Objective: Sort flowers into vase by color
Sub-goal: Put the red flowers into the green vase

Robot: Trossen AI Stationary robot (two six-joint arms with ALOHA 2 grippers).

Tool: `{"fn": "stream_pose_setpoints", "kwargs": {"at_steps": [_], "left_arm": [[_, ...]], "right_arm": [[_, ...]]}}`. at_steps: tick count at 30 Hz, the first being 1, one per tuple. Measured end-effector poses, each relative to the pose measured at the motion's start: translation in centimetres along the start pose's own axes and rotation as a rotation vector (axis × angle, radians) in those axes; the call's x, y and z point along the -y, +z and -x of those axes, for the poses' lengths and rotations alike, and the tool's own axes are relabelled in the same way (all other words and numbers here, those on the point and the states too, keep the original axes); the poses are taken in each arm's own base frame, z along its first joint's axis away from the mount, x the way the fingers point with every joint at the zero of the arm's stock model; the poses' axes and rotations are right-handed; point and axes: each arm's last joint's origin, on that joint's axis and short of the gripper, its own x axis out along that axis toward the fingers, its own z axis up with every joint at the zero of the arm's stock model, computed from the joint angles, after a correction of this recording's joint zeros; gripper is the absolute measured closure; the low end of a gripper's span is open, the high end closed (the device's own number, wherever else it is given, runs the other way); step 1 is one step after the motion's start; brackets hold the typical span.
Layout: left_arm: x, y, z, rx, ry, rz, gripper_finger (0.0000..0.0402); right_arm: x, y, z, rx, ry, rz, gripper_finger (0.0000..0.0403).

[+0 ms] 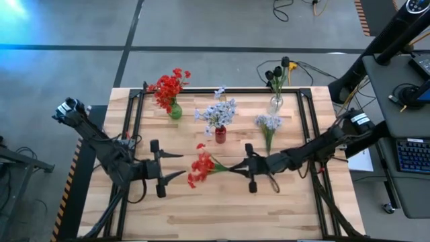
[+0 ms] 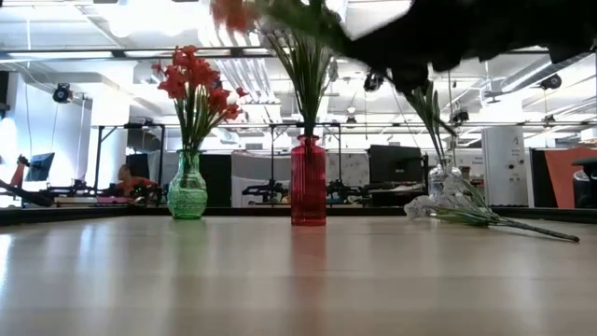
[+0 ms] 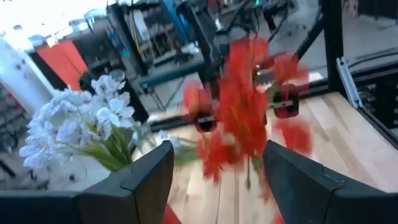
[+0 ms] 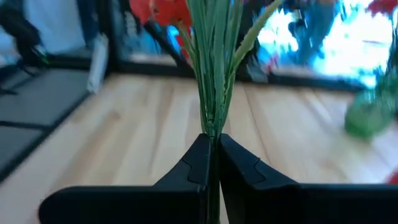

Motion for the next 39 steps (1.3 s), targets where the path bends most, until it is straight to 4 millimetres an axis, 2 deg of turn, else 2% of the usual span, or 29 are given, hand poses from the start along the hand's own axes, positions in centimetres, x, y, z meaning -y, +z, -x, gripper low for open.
{"fn": "stream_pose_setpoints", "kwargs": {"at_steps": [6,10,14,20,25,29,32,39], "left_arm": [[0.5,-2.7,-0.1,0.105,0.005,0.011,0.0174],[0.6,-3.8,0.0,0.135,0.008,0.053,0.0174],[0.7,-4.9,-0.2,0.116,0.009,0.088,0.0174],[1.5,-6.4,-1.8,0.157,-0.004,0.202,0.0174],[2.6,-7.3,-4.1,0.225,-0.002,0.211,0.0174],[3.5,-7.3,-6.2,0.259,0.04,0.183,0.0174],[4.2,-7.0,-7.4,0.292,0.016,0.139,0.0174],[4.9,-5.2,-9.0,0.343,0.017,0.117,0.0174]], "right_arm": [[0.0,0.8,0.7,0.178,0.081,0.044,0.0388],[-0.1,1.0,0.8,0.207,0.09,0.06,0.0388],[-0.1,2.1,1.0,0.325,0.123,0.1,0.0388],[-0.1,3.8,1.1,0.45,0.114,0.175,0.0388],[-0.5,5.2,-0.3,0.49,0.098,0.214,0.0388],[-0.9,6.0,-1.9,0.504,0.087,0.23,0.0388],[-1.0,5.9,-3.2,0.491,0.08,0.238,0.0388],[-1.4,5.4,-5.4,0.483,0.125,0.268,0.0388]]}}
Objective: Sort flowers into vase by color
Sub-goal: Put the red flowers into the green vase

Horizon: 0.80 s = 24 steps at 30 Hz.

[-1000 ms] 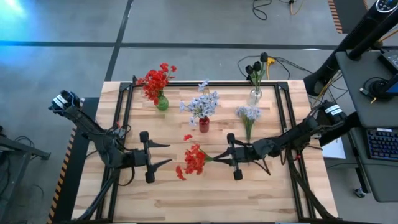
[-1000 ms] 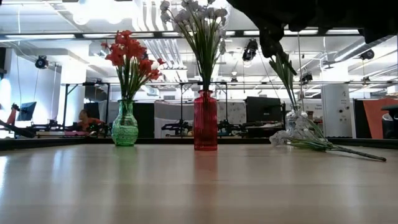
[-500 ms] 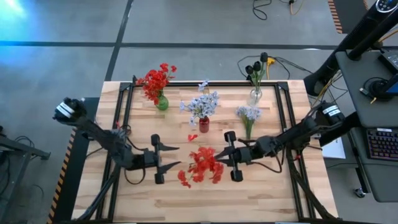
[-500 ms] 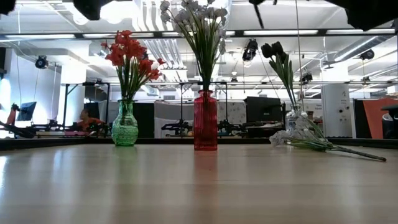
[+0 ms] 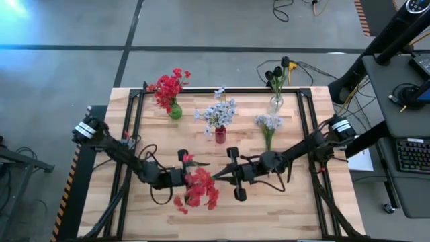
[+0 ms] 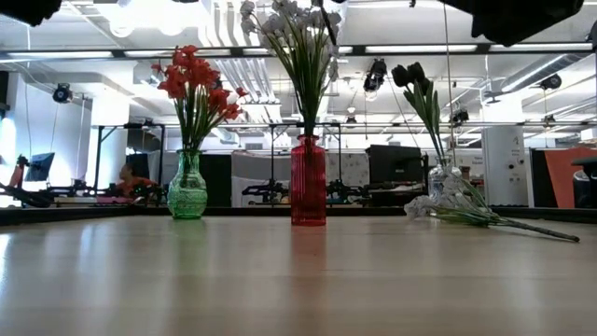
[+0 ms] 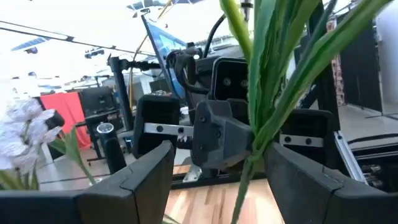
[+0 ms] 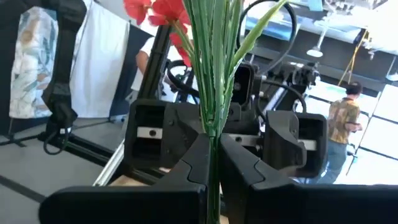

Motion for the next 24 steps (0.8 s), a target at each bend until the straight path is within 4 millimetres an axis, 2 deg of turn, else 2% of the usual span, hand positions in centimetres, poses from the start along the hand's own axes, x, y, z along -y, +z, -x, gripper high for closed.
{"fn": "stream_pose_setpoints", "kwargs": {"at_steps": [5,17,20,24], "left_arm": [[0.2,0.4,-0.2,0.01,-0.008,-0.002,0.0179],[0.4,0.4,-0.2,0.023,-0.072,0.035,0.024],[0.4,0.3,-0.3,0.013,-0.076,0.035,0.0239],[0.4,0.1,-0.3,0.005,-0.073,0.051,0.0219]], "right_arm": [[-0.2,-0.2,-0.9,-0.006,0.014,0.009,0.0388],[0.4,-0.1,-1.4,-0.019,0.024,0.05,0.0388],[0.6,-0.3,-1.5,-0.044,0.0,0.058,0.0388],[0.8,-0.7,-1.5,-0.064,-0.011,0.061,0.0388]]}}
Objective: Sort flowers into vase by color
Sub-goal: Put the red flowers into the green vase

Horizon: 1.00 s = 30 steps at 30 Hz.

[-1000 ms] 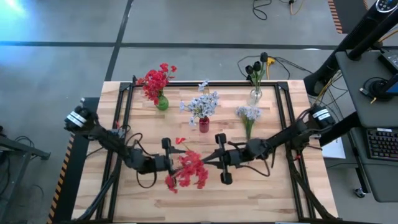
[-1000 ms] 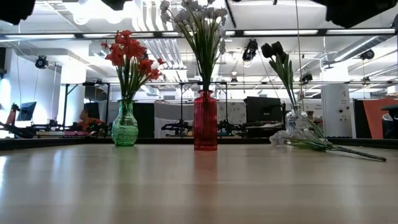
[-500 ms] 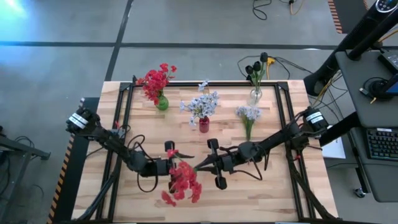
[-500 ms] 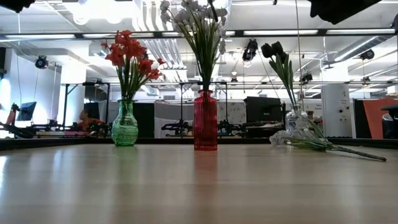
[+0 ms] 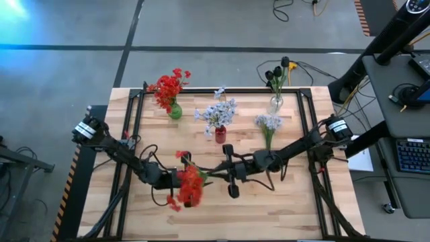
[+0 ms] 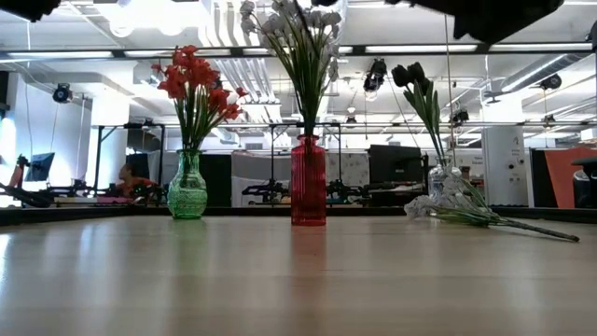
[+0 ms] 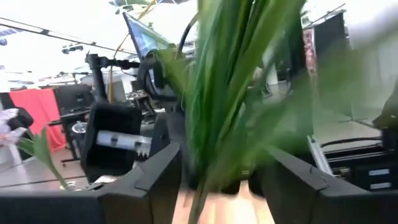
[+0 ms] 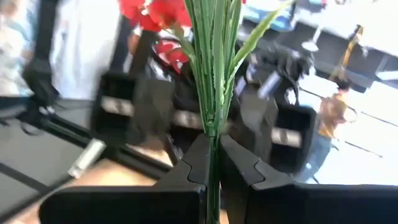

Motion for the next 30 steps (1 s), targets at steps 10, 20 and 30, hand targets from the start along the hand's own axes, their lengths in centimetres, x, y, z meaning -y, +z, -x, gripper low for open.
{"fn": "stream_pose_setpoints", "kwargs": {"at_steps": [10,20,30], "left_arm": [[-0.17,0.03,-0.14,-0.011,0.038,-0.028,0.0206],[-0.3,-0.03,-0.14,-0.027,0.077,-0.05,0.0366],[-0.45,0.03,-0.09,-0.04,0.128,-0.044,0.0366]], "right_arm": [[0.04,0.15,0.01,0.015,0.013,-0.004,0.0388],[0.12,-0.14,0.02,-0.018,-0.006,-0.014,0.0388],[0.25,-0.38,0.05,-0.048,-0.018,-0.084,0.0348]]}}
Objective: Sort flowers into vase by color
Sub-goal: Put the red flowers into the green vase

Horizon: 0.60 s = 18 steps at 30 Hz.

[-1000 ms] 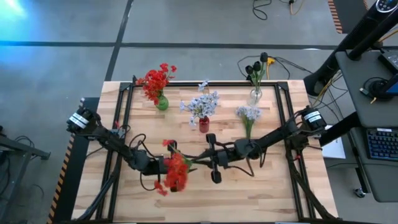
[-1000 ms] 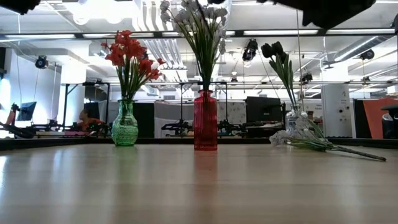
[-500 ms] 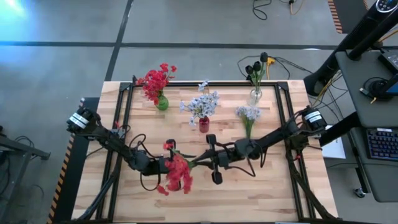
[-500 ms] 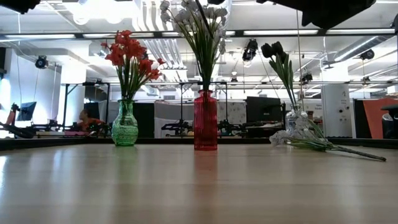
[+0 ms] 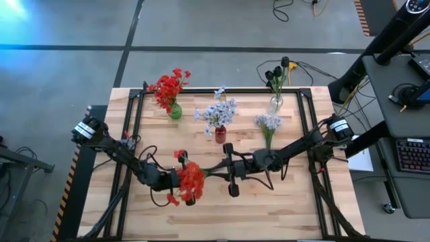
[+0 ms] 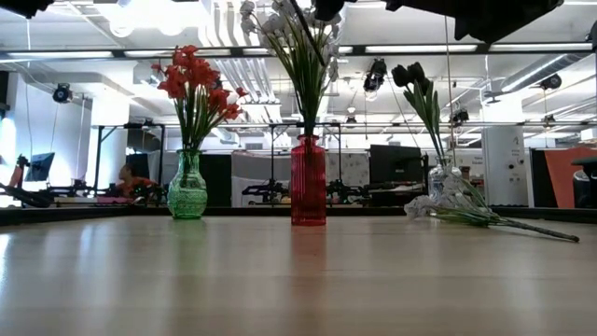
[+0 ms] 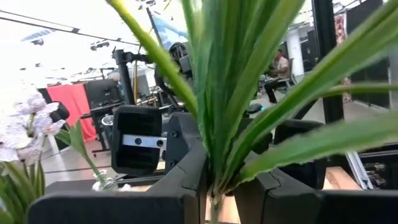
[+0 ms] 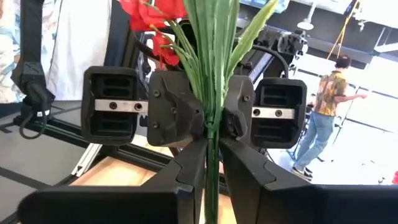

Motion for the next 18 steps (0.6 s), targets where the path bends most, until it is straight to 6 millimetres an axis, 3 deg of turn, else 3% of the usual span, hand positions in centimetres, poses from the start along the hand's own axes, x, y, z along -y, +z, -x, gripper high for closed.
{"fn": "stream_pose_setpoints", "kwargs": {"at_steps": [8,18], "left_arm": [[-0.2,0.0,0.0,-0.021,0.056,0.003,0.0393],[0.1,0.2,0.3,-0.025,0.069,0.008,0.04]], "right_arm": [[0.1,0.0,0.1,-0.058,-0.019,-0.023,0.0336],[-0.2,1.2,0.7,-0.114,-0.02,-0.058,0.0246]]}}
